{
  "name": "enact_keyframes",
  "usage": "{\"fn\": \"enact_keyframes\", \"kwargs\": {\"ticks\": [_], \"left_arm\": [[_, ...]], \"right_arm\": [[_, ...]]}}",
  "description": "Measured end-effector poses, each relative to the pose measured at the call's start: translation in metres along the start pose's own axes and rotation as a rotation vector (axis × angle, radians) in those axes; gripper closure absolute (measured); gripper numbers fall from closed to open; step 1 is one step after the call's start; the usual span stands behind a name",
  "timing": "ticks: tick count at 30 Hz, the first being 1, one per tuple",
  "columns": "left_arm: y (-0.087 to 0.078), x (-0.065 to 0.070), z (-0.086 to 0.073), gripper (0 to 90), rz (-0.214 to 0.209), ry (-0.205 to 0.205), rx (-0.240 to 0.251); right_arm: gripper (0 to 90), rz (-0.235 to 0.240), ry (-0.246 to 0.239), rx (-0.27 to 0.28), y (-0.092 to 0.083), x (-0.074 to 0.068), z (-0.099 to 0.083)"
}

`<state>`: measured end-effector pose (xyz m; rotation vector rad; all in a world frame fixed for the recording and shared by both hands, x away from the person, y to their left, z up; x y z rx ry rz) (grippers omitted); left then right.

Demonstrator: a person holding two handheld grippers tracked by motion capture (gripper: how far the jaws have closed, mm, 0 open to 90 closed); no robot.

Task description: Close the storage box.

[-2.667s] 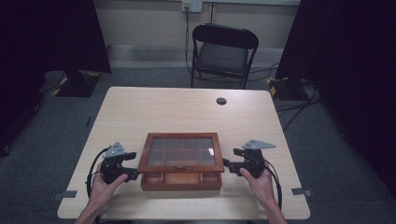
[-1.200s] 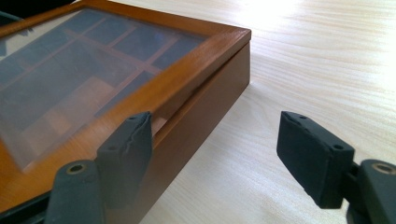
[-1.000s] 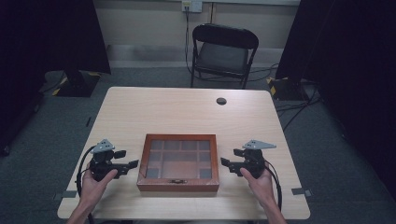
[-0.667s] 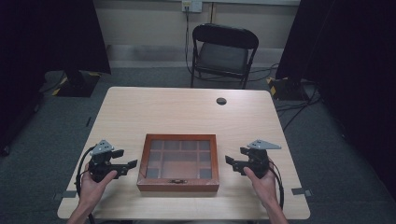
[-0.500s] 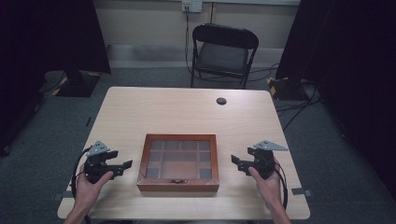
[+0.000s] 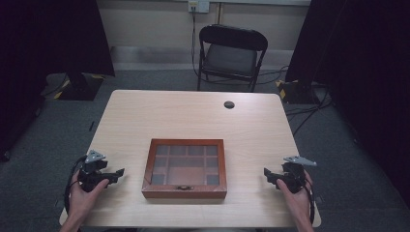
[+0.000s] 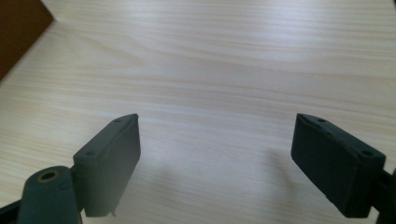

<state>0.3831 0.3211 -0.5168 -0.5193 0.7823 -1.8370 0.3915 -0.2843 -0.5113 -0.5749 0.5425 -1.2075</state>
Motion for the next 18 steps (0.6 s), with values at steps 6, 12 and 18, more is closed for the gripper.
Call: {"fn": "enact_keyframes", "kwargs": {"ticks": [6, 12, 18], "left_arm": [[0.008, 0.0, -0.005, 15.8, 0.03, -0.009, 0.021], [0.01, 0.004, -0.008, 15.1, 0.043, -0.027, 0.074], [0.01, 0.004, -0.008, 14.5, 0.046, -0.03, 0.072]], "right_arm": [[15.7, -0.044, -0.007, -0.022, 0.005, 0.006, -0.008], [14.0, -0.081, -0.02, -0.012, 0.009, 0.007, -0.011], [13.1, -0.083, -0.019, -0.004, 0.01, 0.007, -0.012]]}}
Point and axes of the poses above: each handheld gripper's, and its own axes: y roughly forward along the jaws, z roughly out of its top, x roughly to its right, the point moved 4 cm from there along y, roughly forward along the jaws, and after that the axes turned 2 degrees about z, right-handed, at the moved point
